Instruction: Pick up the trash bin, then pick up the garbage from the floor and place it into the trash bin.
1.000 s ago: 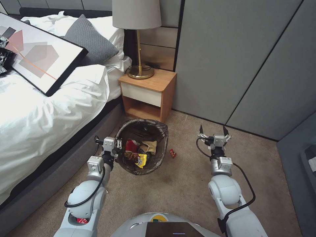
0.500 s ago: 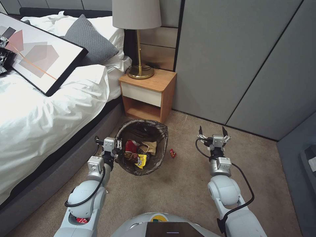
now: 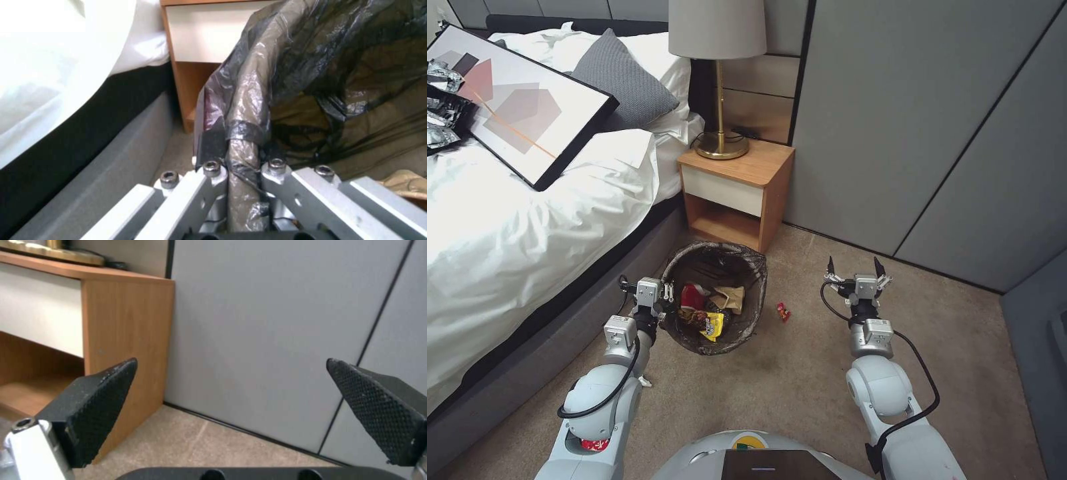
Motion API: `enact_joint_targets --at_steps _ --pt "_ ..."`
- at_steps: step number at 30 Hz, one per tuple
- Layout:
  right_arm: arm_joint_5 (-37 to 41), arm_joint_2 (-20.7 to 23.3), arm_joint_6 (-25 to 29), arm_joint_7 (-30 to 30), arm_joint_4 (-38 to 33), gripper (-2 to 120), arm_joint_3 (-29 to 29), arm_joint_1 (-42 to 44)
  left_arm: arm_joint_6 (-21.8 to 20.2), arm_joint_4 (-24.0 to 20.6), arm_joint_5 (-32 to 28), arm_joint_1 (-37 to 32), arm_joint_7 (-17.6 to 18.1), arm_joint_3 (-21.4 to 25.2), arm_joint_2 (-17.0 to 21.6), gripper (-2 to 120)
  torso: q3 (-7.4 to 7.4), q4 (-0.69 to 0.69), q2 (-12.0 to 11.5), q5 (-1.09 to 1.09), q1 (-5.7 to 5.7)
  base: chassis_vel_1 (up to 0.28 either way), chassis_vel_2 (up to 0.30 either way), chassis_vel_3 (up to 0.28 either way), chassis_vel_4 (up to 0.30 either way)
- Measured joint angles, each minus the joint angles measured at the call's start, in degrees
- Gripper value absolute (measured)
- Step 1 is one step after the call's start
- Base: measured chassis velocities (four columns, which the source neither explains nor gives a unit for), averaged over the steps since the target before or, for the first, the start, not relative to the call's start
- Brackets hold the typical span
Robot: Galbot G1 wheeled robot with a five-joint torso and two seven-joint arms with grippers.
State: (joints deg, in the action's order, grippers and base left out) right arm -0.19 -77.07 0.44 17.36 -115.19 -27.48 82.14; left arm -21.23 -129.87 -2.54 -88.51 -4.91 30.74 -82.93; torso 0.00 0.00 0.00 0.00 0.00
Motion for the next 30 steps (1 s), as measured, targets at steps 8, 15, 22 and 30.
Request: enact_joint_targets --at_steps 8,15,22,30 --pt "-0.03 0.05 -0.29 0.0 0.3 100 0.28 -0.19 -0.03 0.27 -0.15 0.16 -0.01 0.15 0.05 2 0.0 0.0 0.0 0.0 0.0 0.0 0.0 0.0 0.0" --pt "0.52 0.39 -5.45 0.99 -0.94 100 0.93 -0.36 0.37 0.37 -0.18 0.16 0.08 0.52 0.01 2 0.0 -0.01 0.0 0.0 0.0 0.0 0.0 0.0 0.0" --pt "16.16 5.83 -22.02 2.89 -6.45 100 3.96 -5.29 0.47 0.21 0.3 0.09 0.11 1.22 0.02 2 0.0 -0.01 0.0 0.0 0.0 0.0 0.0 0.0 0.0" --pt "47.37 16.04 -41.86 10.66 6.22 100 14.17 -24.78 0.6 0.12 0.73 -0.1 0.25 1.61 -0.1 2 0.01 0.01 0.0 0.0 0.01 0.0 0.0 0.0 0.0"
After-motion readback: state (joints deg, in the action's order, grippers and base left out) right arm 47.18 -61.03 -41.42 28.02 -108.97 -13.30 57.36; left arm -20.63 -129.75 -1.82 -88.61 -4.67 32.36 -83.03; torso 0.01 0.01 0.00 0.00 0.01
